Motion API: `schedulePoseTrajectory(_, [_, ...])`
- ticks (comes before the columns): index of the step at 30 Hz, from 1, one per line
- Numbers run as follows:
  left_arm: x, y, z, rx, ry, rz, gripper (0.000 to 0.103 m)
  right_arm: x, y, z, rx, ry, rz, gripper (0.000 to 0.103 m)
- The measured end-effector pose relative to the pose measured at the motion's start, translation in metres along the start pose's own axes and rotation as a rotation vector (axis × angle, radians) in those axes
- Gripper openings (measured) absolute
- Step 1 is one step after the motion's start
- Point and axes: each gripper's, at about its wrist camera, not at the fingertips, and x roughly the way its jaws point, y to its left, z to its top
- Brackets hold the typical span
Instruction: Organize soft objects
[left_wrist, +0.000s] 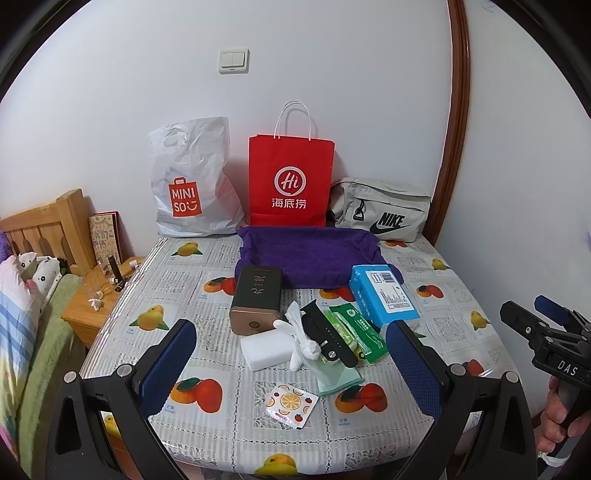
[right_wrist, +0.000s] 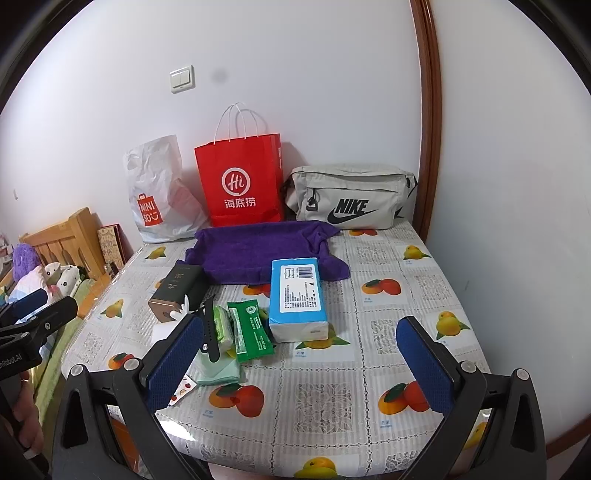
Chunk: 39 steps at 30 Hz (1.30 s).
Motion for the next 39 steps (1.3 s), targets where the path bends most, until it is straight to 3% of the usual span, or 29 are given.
schedulePoseTrajectory(39, [-0.0087,-0.0054,0.0052,0.006,-0.01,-0.008,0.103,-0.0068,0.0053,-0.0019,-0.004,-0.013,0.021,0.103])
